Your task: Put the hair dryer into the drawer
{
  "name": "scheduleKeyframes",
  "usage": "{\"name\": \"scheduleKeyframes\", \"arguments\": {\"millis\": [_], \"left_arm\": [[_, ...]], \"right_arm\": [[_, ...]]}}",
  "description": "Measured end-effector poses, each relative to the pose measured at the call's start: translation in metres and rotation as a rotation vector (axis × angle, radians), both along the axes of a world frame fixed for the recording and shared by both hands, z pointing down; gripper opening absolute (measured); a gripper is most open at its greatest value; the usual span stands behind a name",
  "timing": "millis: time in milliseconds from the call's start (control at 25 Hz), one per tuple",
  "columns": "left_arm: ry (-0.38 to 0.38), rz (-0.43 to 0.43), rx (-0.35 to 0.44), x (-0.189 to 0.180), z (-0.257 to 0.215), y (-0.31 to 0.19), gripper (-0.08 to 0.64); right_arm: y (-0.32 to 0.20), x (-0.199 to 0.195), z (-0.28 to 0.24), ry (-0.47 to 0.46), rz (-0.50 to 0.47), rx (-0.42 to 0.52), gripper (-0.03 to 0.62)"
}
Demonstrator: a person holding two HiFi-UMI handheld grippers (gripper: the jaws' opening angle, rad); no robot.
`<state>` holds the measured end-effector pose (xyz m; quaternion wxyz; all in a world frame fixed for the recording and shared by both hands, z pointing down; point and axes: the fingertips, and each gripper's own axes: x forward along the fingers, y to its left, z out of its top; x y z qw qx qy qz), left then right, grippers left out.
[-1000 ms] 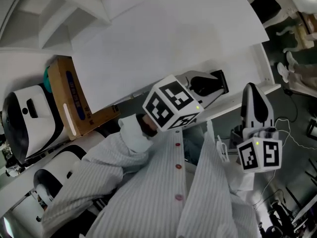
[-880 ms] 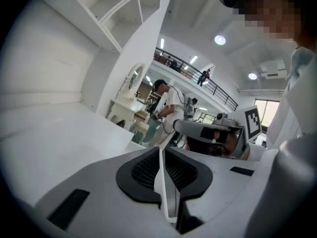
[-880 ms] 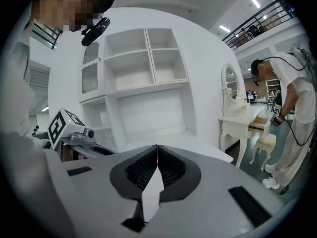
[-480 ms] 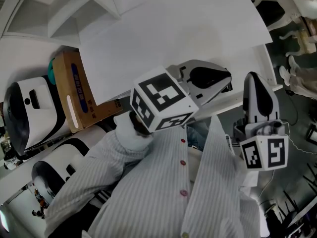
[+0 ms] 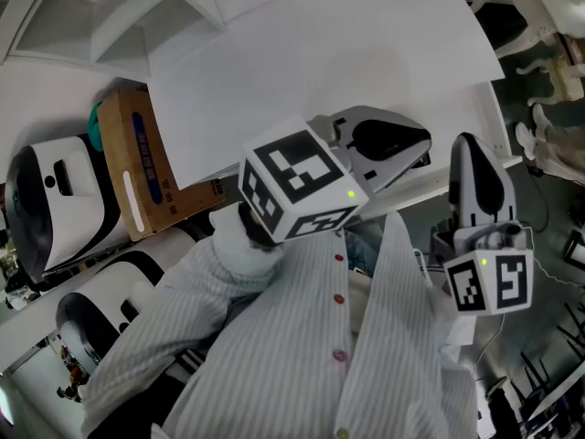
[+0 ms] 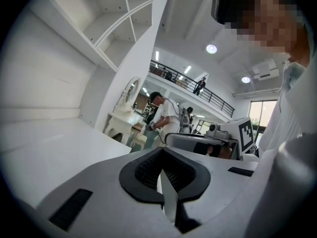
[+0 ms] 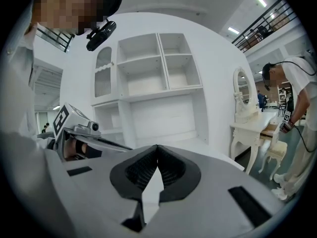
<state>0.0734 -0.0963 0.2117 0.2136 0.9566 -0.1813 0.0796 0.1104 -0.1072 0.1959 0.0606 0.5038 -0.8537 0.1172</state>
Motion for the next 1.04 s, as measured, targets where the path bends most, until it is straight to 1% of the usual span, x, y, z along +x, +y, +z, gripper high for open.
{"name": "scheduleKeyframes", "arguments": {"millis": [480,640,720,840,1040], "left_arm": [[-0.001,-0.004,0.0,-0.002,-0.001,0.008,0.009],[0.042,-0.07,-0.008,-0.011,-0.008,-0.004,0.009],[0.042,-0.097,0.008,-0.017,-0.011,-0.01,0.009],[0.016,-0.112,0.054,-0.023,-0.015,-0.015,0.009],[0.015,-0.105,0.056,-0.026,-0.019,-0.018,0.009]], "right_arm": [[0.013,-0.002,0.002,0.006,-0.023,-0.009,0.011],[0.017,-0.002,0.001,0.007,-0.024,-0.008,0.011],[0.019,-0.001,0.002,0.011,-0.023,-0.008,0.011],[0.022,0.0,0.002,0.016,-0.021,-0.012,0.011],[0.025,0.005,-0.002,0.024,-0.007,-0.005,0.011]]}}
